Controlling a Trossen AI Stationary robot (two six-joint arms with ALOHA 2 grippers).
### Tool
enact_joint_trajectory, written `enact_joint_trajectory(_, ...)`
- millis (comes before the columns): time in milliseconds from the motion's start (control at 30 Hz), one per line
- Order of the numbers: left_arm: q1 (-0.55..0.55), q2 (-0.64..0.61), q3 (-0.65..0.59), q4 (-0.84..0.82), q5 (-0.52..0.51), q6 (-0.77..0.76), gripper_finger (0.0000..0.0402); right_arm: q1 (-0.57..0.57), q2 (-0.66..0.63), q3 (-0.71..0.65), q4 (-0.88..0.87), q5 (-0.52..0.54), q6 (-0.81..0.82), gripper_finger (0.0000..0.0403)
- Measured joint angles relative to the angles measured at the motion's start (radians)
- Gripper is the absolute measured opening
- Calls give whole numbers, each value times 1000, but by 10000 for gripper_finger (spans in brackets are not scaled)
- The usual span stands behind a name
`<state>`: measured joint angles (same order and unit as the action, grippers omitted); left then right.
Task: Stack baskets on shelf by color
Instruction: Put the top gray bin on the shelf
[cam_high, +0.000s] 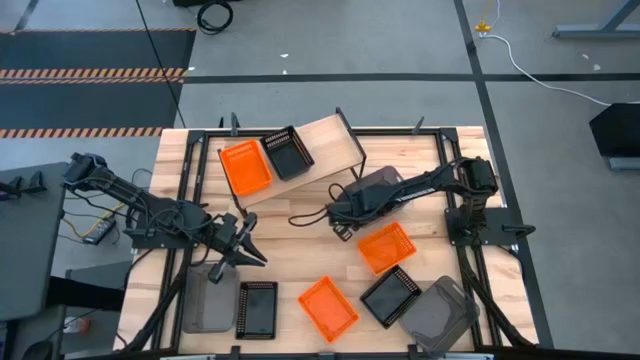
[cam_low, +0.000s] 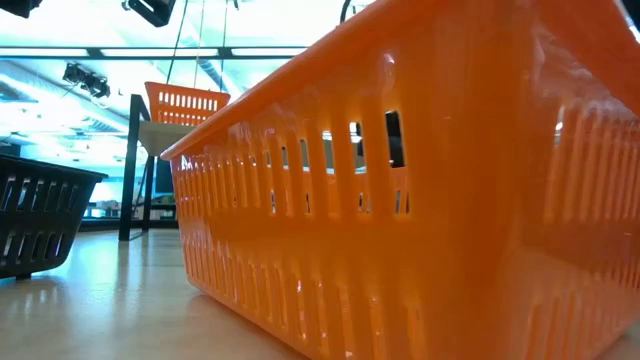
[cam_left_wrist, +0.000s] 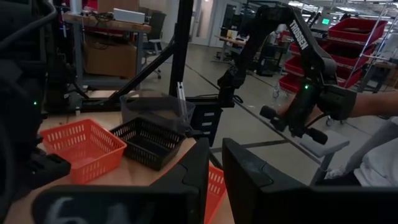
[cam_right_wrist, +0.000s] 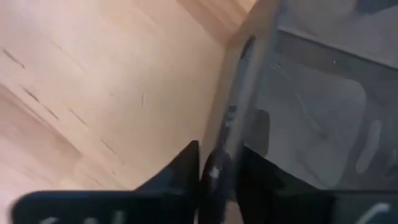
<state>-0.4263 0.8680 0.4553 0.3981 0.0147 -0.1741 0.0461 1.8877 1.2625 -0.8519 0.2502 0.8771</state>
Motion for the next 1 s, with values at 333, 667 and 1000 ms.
enact_joint_trajectory(333, 0, 0, 0, -8, -3, -3, 52, 25, -36, 6, -48, -137, -6, 16)
enact_joint_trajectory(667, 0, 0, 0, -7, -3, -6, 52, 101, -120, 171, -310, -180, 89, 14)
enact_joint_trajectory(1000, -4, 0, 0, -7, -3, -24, 52, 137, -182, 424, -686, -42, 66, 12)
